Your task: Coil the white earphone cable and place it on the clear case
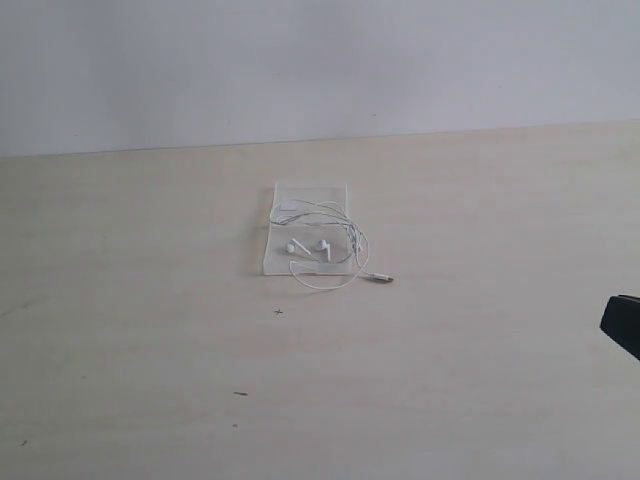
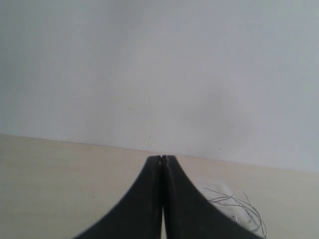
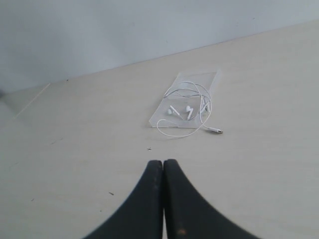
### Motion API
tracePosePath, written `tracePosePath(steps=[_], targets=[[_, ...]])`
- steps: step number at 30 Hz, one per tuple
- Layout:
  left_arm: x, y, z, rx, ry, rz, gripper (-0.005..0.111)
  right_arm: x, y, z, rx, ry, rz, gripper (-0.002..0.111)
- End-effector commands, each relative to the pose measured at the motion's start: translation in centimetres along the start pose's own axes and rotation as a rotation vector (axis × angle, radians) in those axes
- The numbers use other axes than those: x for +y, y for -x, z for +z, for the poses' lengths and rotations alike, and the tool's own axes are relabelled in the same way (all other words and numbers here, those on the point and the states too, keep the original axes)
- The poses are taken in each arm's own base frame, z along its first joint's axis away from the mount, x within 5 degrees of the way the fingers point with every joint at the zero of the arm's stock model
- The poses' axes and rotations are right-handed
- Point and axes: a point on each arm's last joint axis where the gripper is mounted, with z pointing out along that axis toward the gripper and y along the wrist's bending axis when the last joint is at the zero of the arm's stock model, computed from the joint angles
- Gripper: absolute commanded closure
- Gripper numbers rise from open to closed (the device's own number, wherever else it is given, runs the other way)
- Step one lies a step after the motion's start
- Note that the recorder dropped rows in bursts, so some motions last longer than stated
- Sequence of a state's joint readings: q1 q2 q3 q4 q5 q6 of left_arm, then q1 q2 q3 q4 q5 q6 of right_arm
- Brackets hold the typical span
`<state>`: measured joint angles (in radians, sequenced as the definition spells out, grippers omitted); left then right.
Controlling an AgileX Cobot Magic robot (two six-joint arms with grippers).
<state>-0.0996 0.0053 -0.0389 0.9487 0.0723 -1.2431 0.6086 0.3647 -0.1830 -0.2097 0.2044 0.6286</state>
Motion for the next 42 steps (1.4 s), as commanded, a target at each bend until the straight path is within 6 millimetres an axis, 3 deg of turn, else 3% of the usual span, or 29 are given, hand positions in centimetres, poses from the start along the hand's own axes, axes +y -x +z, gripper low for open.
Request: tracePosePath(steps=[1,20,27,42], targets=[[0.1,-0.1,0.0,0.005,0.011,-0.019,0.107,0.0,0.0,-0.1,-0.006,0.0,0.002,0.108],[0.0,-0.4,0.0,0.036,-0.004,-0.136,0.107,0.0,0.0,-0.1,-0.006,0.0,0.002,0.108],[-0.2,-1.3,-0.1,0.115,-0.038,0.127,0.107,0.0,0.0,-0.1,-0.006,0.0,0.002,0.108],[0.9,-3.9,-0.4,0.319,0.098,0.112,0.107,0.0,0.0,-0.1,-0.006,0.0,0.002,0.108]])
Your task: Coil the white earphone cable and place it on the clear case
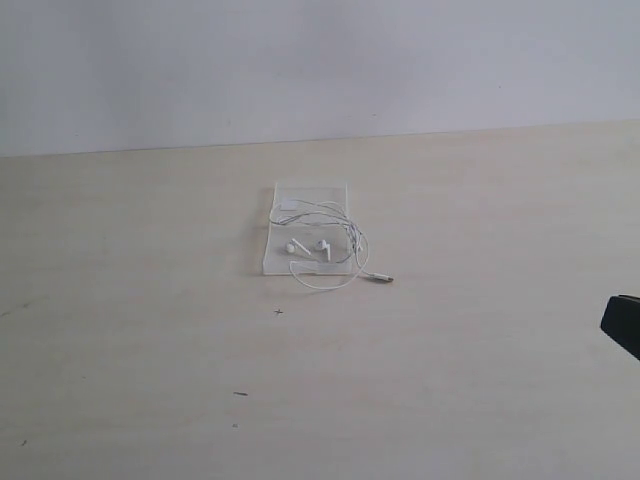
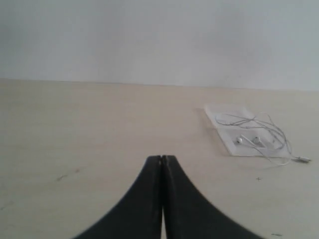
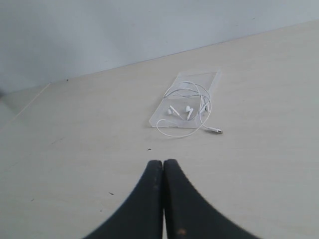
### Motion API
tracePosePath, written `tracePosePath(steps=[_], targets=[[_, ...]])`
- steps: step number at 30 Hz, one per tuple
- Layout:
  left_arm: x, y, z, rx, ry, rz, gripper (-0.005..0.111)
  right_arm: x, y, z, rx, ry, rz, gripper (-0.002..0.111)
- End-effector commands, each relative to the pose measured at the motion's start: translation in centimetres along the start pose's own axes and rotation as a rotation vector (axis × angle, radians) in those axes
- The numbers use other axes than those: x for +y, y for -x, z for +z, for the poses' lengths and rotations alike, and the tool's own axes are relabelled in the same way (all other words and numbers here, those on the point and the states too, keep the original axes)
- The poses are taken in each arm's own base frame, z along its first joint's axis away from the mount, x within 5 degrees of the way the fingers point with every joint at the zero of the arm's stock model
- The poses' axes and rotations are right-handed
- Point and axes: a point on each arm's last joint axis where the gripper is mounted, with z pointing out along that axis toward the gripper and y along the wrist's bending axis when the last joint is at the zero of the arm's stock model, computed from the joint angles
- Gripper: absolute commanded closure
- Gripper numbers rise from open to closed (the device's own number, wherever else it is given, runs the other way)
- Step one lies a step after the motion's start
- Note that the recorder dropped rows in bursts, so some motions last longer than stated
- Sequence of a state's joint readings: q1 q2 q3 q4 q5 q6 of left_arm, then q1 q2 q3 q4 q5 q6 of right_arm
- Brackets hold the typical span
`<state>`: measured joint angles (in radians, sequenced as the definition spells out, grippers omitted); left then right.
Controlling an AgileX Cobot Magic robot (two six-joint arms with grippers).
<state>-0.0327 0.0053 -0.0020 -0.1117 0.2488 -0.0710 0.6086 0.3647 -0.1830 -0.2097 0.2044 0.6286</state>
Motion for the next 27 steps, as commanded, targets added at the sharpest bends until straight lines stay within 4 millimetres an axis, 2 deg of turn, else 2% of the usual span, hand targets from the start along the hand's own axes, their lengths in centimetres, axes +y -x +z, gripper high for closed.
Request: tracePosePath(steps=[1,7,27], targets=[[0.44,-1.1,-0.09,0.109,0.073,-0.009,0.107,-0.04,-0.02,-0.07,-0.006,0.0,0.002,0.108],[0.73,-1.05,-0.1,0.099,0.127,-0.019,0.107,-0.04,-0.02,-0.07,-0.006,0.0,0.002,0.108],[0.71,-1.05,-0.1,0.098,0.126,-0.027,0.107,-0.04,-0.02,-0.07,-0.006,0.0,0.002,0.108]])
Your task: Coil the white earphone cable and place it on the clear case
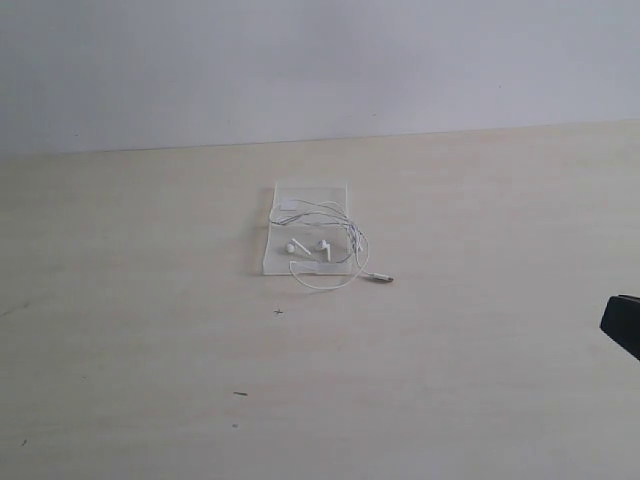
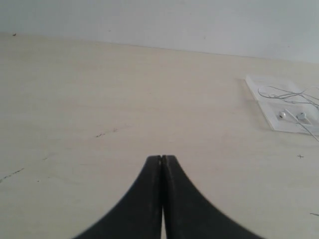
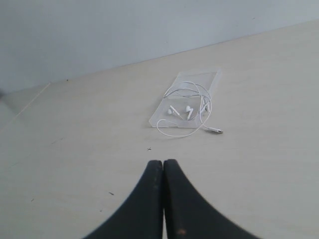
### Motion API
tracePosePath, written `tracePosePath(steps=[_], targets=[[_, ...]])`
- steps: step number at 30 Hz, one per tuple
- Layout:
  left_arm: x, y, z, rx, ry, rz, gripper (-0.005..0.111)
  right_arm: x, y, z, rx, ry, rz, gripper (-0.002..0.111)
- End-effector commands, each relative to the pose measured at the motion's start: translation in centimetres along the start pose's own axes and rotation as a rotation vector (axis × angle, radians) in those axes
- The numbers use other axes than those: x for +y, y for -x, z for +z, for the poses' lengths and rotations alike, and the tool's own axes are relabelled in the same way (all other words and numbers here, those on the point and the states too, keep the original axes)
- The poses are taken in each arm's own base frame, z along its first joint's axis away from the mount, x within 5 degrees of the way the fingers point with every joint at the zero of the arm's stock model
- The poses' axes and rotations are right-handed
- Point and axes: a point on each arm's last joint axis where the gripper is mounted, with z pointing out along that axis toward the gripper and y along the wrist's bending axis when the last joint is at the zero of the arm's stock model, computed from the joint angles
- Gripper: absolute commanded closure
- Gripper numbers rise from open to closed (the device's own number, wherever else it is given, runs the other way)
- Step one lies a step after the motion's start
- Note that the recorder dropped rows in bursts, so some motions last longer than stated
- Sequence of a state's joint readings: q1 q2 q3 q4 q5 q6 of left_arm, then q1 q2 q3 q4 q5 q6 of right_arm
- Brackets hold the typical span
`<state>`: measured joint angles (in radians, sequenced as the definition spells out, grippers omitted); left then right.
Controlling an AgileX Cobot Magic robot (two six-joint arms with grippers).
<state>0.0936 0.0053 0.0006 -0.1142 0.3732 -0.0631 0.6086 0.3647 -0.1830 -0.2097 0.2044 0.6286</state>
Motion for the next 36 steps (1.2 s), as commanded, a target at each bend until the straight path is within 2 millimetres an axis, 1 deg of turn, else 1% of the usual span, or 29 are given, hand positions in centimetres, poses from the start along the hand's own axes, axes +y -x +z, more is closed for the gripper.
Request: tracePosePath(steps=[1,7,10,13,18,23,29,33,36], targets=[[0.0,0.0,0.0,-0.006,-0.003,-0.004,0.107,0.0,0.0,-0.1,-0.006,0.0,0.002,0.108],[0.0,0.0,0.0,-0.006,-0.003,-0.004,0.107,0.0,0.0,-0.1,-0.006,0.0,0.002,0.108],[0.0,0.0,0.0,-0.006,-0.003,-0.004,0.107,-0.2,0.1,-0.6,-0.03,-0.009,-0.041,0.108],[0.0,0.0,0.0,-0.006,-0.003,-0.004,0.107,-0.5,0.2,-1.6,-0.086,-0.032,-0.049,0.108],[0.0,0.0,0.0,-0.006,-0.003,-0.004,0.107,-1.8,-0.1,-3.5,-0.18,-0.169,-0.019,0.108],[0.0,0.0,0.0,-0.006,-0.003,-0.004,0.107,-2.7,-0.7,-4.3,-0.277,-0.294,-0.073,0.108],[0.0,0.0,0.0,-0.006,-0.003,-0.004,0.107,-3.8,-2.1,-3.6,-0.249,-0.377,-0.107,0.108],[0.0,0.0,0.0,-0.006,-0.003,-0.004,0.107,-4.1,-3.0,-3.0,-0.25,-0.353,-0.077,0.108],[0.0,0.0,0.0,-0.006,-0.003,-0.004,0.107,-3.7,-2.9,-2.7,-0.324,-0.283,-0.079,0.108]])
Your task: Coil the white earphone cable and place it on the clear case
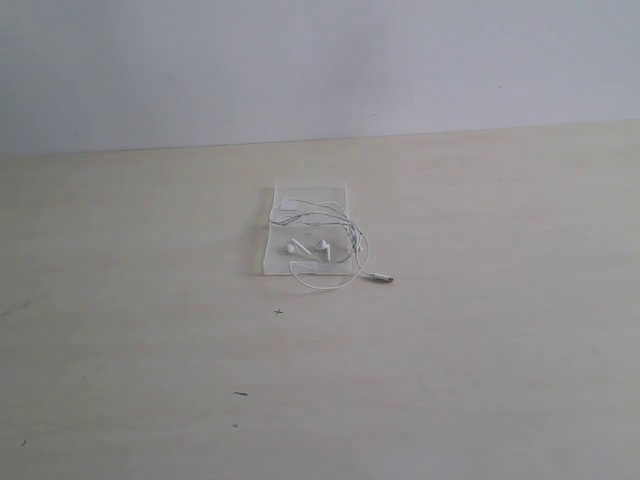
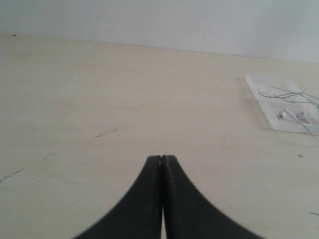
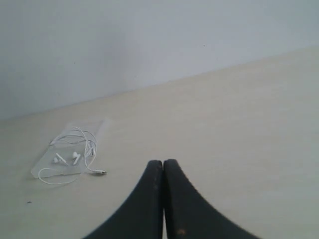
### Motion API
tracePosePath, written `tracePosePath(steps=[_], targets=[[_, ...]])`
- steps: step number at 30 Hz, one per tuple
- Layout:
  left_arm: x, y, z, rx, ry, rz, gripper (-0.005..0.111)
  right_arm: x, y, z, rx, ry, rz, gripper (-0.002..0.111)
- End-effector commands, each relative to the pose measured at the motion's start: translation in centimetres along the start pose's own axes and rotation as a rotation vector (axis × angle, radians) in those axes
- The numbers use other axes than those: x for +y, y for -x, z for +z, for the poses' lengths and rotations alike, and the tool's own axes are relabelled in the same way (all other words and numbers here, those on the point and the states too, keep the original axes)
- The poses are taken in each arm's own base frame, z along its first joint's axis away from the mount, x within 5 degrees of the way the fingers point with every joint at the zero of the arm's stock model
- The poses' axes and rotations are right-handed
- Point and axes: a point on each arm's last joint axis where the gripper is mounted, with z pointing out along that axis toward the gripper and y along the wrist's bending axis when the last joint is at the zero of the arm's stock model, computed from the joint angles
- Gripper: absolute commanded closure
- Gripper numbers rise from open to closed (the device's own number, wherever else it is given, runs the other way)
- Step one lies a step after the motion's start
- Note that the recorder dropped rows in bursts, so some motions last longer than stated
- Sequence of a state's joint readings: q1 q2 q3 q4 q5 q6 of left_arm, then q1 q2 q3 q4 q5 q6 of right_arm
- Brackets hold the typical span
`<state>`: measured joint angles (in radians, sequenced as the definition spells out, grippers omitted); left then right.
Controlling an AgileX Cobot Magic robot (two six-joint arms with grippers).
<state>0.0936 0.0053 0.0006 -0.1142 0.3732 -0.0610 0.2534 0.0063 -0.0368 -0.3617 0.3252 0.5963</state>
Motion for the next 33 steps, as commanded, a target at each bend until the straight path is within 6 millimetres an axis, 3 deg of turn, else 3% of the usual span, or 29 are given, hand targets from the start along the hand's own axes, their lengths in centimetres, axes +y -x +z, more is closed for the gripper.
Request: tracePosePath(steps=[1,10,17,21,33], targets=[[0.0,0.0,0.0,-0.006,-0.003,-0.006,0.107,0.6,0.3,0.1,-0.115,0.089,0.032,0.108],[0.0,0.0,0.0,-0.006,-0.003,-0.006,0.107,1.1,0.8,0.0,-0.159,0.155,0.174,0.108],[0.0,0.0,0.0,-0.006,-0.003,-0.006,0.107,1.2,0.2,0.1,-0.129,0.141,-0.106,0.108],[0.0,0.0,0.0,-0.006,-0.003,-0.006,0.107,0.9,-0.7,0.2,-0.032,0.119,-0.144,0.108],[0.0,0.0,0.0,-0.006,-0.003,-0.006,0.107,0.9,-0.9,0.2,-0.012,0.113,-0.22,0.108]])
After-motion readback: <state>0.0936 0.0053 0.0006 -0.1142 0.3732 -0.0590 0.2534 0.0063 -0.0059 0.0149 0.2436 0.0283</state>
